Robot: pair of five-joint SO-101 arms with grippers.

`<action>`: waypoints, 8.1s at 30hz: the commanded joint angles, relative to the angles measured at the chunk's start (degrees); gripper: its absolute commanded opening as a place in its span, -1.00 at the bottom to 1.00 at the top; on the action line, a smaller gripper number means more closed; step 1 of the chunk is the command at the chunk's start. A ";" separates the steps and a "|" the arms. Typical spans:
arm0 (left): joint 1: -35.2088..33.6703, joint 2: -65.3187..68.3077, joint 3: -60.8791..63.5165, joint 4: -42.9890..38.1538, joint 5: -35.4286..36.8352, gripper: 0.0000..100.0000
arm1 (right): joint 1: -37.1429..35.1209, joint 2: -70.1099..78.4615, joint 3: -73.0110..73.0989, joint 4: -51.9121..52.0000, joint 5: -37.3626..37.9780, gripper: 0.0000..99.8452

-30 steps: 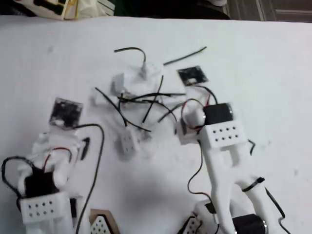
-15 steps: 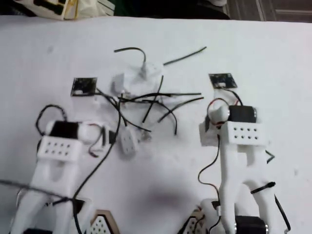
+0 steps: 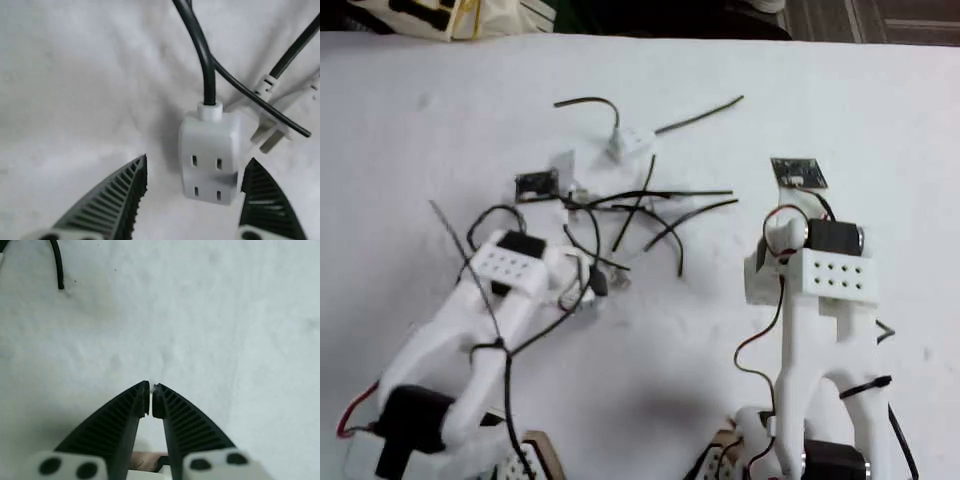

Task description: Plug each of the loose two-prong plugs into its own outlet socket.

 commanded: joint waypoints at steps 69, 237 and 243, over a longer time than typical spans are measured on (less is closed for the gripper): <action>-14.29 14.64 -15.03 5.98 -62.77 -0.73 | 0.31 -1.98 2.46 0.75 0.44 -0.96; -37.14 -39.16 25.58 -3.60 -51.87 -0.61 | -20.88 24.84 -12.84 -15.16 -1.14 -0.91; -37.14 -39.16 25.67 -3.60 -51.87 -0.61 | -20.97 26.51 -16.44 -6.64 -1.14 -0.65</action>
